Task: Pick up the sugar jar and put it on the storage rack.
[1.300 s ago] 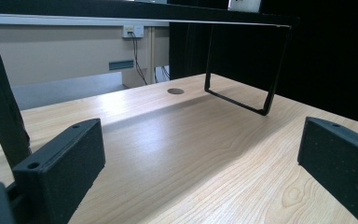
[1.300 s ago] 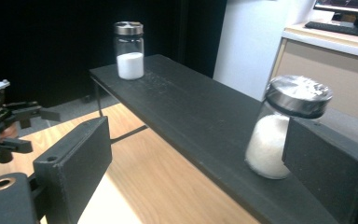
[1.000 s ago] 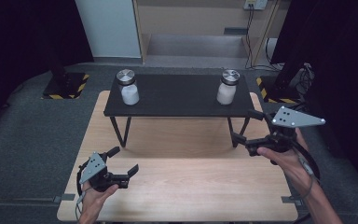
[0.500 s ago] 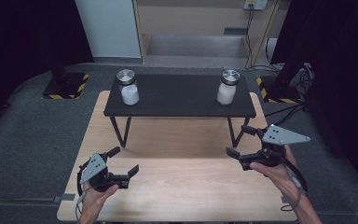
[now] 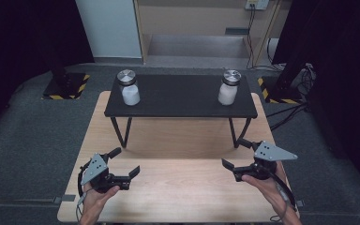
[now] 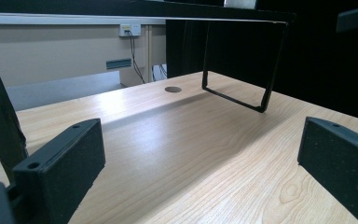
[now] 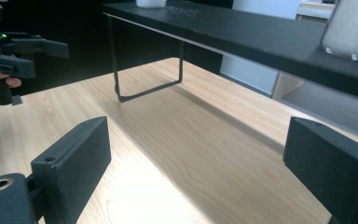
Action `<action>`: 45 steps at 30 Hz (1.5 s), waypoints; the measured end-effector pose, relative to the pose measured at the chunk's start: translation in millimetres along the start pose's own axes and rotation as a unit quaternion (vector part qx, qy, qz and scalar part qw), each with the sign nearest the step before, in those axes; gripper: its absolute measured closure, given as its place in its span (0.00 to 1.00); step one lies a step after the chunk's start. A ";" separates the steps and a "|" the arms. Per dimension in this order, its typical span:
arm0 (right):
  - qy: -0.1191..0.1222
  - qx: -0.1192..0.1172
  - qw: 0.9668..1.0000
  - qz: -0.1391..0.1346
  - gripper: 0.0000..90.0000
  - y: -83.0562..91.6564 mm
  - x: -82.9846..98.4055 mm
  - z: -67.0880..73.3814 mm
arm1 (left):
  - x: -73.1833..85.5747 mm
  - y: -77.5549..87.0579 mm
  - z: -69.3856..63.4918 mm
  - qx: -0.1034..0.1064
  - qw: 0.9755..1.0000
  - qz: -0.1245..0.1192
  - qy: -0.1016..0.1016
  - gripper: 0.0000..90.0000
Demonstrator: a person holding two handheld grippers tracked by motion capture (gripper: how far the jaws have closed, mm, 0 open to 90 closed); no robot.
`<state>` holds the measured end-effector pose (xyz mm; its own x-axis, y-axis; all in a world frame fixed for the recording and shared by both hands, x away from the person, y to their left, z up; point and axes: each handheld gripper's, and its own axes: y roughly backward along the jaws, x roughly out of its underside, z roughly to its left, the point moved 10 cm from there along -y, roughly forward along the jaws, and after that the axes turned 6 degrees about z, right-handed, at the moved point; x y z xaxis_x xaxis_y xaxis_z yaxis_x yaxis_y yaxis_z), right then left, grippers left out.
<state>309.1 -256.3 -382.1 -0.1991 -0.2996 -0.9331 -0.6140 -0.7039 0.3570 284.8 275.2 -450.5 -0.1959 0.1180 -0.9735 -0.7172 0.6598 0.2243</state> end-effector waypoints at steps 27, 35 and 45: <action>-0.018 0.036 0.999 -0.011 0.08 -9.5 30.9 3.0 | 0.6 -5.2 -0.6 -0.001 1.000 0.005 0.000 0.00; -0.025 0.045 0.998 -0.025 0.08 -6.5 32.1 2.1 | 0.1 -3.3 -1.2 0.000 1.000 0.004 -0.003 0.00; -0.038 0.066 0.996 -0.039 0.08 2.6 37.5 -2.4 | -0.7 -2.3 -1.3 0.002 1.000 0.002 -0.005 0.00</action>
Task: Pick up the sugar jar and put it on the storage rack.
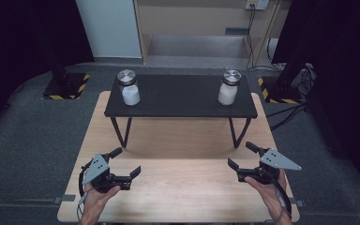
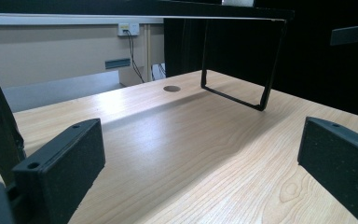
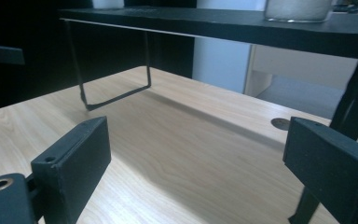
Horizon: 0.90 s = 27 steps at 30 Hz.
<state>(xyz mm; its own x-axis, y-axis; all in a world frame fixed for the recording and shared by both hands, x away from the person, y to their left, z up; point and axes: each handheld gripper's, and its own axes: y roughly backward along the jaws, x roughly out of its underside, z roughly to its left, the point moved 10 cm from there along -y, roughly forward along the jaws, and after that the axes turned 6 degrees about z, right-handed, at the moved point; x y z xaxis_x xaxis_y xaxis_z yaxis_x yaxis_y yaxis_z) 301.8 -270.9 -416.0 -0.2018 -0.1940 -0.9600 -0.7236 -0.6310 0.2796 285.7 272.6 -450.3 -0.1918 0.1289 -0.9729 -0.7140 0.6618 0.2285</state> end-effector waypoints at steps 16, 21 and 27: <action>-0.015 0.013 1.000 -0.006 0.08 3.7 4.0 -5.2 | -0.3 -0.2 -0.4 0.002 1.000 0.000 -0.002 0.00; -0.025 0.022 0.999 -0.009 0.08 4.8 6.6 -8.0 | -0.3 -0.8 -0.5 0.003 1.000 0.000 -0.003 0.00; -0.028 0.027 0.999 -0.014 0.08 6.7 7.1 -8.7 | -0.7 -0.5 -0.9 0.003 1.000 0.000 -0.005 0.00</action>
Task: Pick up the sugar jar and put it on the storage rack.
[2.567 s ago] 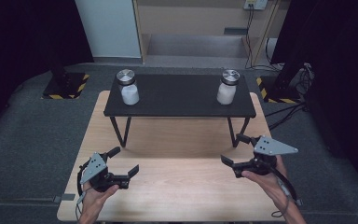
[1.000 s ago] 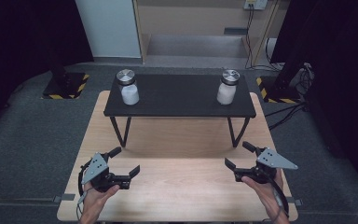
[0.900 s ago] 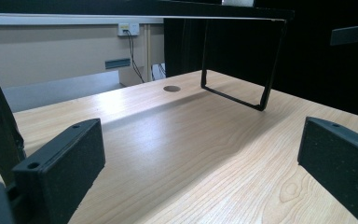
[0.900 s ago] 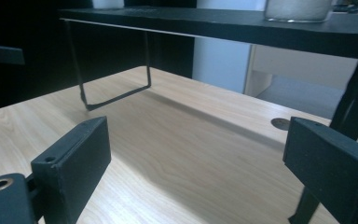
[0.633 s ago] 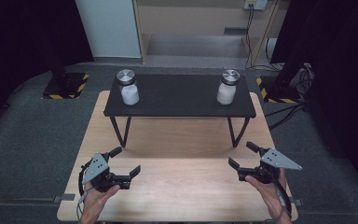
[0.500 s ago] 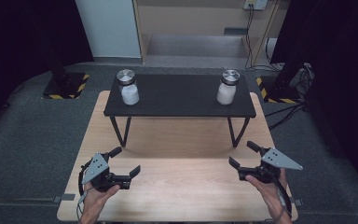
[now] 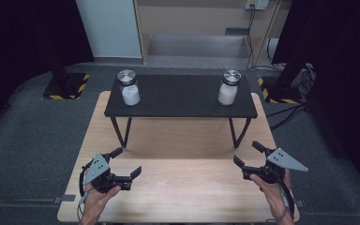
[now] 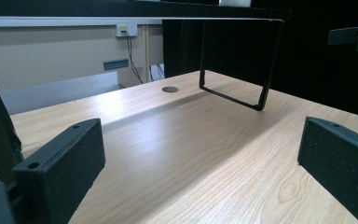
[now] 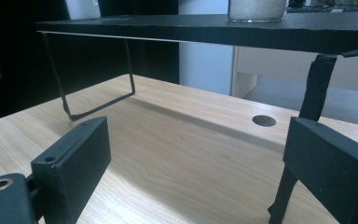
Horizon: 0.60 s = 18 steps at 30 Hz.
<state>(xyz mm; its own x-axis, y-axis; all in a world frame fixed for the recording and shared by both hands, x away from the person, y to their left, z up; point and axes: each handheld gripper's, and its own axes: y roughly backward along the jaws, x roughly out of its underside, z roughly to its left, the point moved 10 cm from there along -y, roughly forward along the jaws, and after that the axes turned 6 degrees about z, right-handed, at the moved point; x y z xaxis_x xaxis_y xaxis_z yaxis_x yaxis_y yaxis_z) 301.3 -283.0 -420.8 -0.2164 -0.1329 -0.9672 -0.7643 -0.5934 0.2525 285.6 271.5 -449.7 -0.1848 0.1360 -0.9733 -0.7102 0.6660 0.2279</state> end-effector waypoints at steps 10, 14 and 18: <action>-0.005 0.002 1.000 0.001 0.08 -0.2 2.1 -1.0 | -0.3 0.5 0.1 0.000 1.000 0.000 -0.001 0.00; -0.004 0.002 1.000 0.001 0.08 0.4 2.0 -0.9 | -0.4 0.3 0.0 0.000 1.000 0.000 -0.001 0.00; -0.004 0.002 1.000 0.000 0.08 0.2 1.7 -0.3 | -0.4 0.1 -0.2 0.001 1.000 0.000 -0.002 0.00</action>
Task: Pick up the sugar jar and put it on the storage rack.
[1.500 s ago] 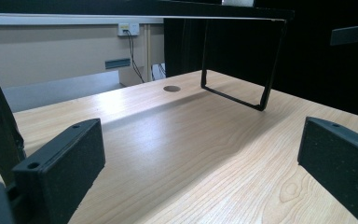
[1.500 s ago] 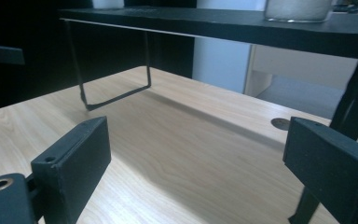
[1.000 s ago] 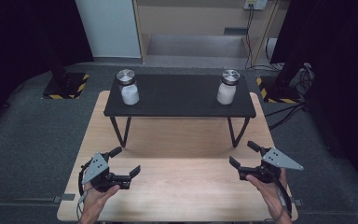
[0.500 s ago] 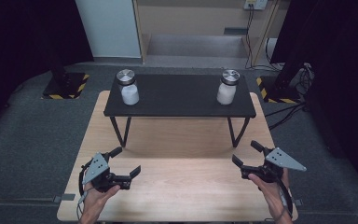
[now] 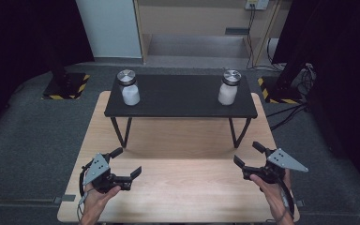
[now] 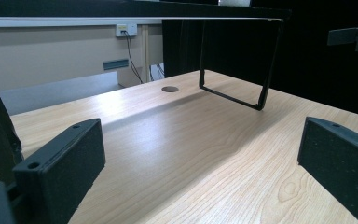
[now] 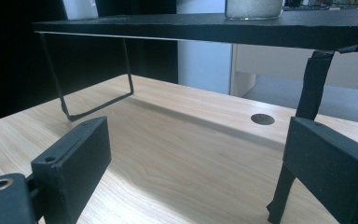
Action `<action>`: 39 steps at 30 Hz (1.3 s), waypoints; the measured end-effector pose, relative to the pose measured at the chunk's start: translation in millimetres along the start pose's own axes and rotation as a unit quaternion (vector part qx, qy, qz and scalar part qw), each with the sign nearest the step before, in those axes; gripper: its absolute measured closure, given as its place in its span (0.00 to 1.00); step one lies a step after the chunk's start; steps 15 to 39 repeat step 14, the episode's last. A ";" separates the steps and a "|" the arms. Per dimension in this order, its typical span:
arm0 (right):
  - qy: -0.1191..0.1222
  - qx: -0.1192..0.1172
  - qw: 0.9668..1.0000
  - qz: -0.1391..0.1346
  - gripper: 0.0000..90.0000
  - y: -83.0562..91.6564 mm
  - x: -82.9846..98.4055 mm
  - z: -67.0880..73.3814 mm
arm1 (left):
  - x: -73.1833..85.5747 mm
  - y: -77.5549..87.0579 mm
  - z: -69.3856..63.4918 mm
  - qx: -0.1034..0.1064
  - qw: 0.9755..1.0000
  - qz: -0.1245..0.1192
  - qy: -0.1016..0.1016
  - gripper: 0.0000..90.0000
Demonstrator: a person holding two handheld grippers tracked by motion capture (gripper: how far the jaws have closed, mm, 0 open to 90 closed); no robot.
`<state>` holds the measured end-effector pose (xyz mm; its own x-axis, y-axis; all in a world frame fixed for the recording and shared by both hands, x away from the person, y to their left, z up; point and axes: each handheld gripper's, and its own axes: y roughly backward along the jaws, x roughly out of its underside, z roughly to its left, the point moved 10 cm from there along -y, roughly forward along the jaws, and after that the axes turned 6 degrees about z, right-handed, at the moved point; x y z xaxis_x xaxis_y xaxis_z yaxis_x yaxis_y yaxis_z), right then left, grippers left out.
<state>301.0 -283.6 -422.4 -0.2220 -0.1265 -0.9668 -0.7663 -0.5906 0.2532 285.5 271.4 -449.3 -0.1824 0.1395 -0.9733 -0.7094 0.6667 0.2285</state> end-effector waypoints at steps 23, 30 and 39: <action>0.000 -0.001 1.000 -0.003 0.08 0.4 -0.7 0.4 | -0.1 -0.2 0.3 -0.001 1.000 0.000 0.001 0.00; 0.000 -0.001 1.000 -0.003 0.08 0.4 -0.7 0.4 | -0.1 -0.2 0.3 -0.001 1.000 0.000 0.001 0.00; 0.000 -0.001 1.000 -0.003 0.08 0.4 -0.7 0.4 | -0.1 -0.2 0.3 -0.001 1.000 0.000 0.001 0.00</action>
